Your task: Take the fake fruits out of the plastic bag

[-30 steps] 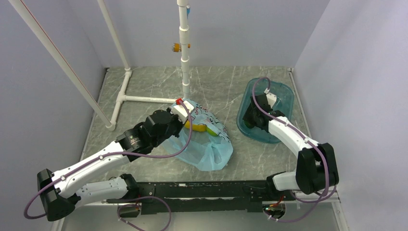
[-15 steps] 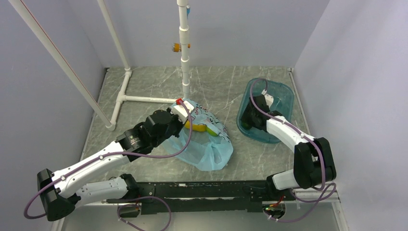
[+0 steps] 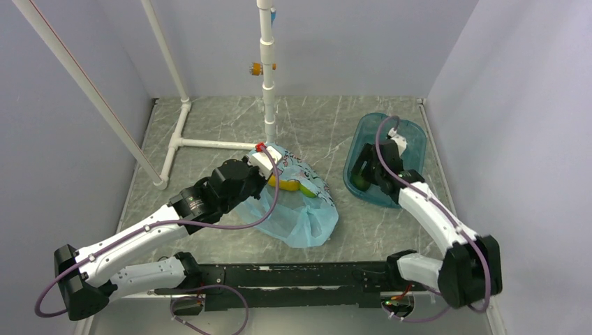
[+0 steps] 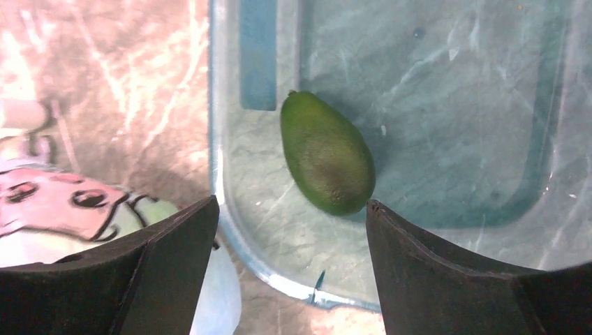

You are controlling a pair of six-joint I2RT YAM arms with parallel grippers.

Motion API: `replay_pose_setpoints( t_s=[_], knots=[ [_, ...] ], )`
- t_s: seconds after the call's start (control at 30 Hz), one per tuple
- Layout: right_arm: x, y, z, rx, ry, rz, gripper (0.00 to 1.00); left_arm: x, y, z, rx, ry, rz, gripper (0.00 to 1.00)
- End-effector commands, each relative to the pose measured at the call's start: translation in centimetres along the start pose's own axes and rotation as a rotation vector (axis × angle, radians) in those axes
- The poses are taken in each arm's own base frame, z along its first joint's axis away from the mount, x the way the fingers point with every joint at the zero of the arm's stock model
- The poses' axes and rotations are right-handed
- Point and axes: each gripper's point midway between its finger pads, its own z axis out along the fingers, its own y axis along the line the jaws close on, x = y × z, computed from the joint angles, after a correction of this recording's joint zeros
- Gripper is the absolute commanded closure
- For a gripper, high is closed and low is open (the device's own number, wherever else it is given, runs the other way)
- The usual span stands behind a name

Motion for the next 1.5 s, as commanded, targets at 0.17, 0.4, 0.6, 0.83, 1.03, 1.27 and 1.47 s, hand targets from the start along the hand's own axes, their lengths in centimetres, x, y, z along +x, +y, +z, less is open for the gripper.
replay_pose_setpoints(
  t_s=[0.17,0.4,0.6,0.83,1.03,1.27,1.47],
  knots=[
    [-0.6,6.4,-10.3,-0.502,-0.155,-0.088,0.2,-2.1,-0.2,-0.6,0.02,-0.062,-0.004,1.0],
    [3.7,10.6,-16.8,-0.812,-0.184,-0.249,0.21,-2.1,-0.5,-0.5,0.034,-0.057,-0.001,1.0],
    [8.8,12.7,-21.7,-1.145,-0.154,-0.33,0.21,-1.7,-1.1,0.2,0.059,-0.012,0.008,1.0],
    [12.9,16.0,-21.0,-1.181,-0.061,-0.422,0.19,-1.2,-1.1,0.6,0.052,-0.003,0.009,1.0],
    [13.1,17.9,-15.0,-0.808,-0.122,-0.481,0.2,-1.2,-1.3,0.7,0.056,-0.009,0.005,1.0],
    [10.1,17.1,-10.3,-0.508,-0.33,-0.464,0.16,-1.6,-1.2,0.3,0.058,-0.05,-0.015,1.0],
    [10.0,18.9,-8.7,-0.433,-0.357,-0.471,0.16,-2.2,-1.4,-0.1,0.074,-0.083,-0.023,1.0]
  ],
)
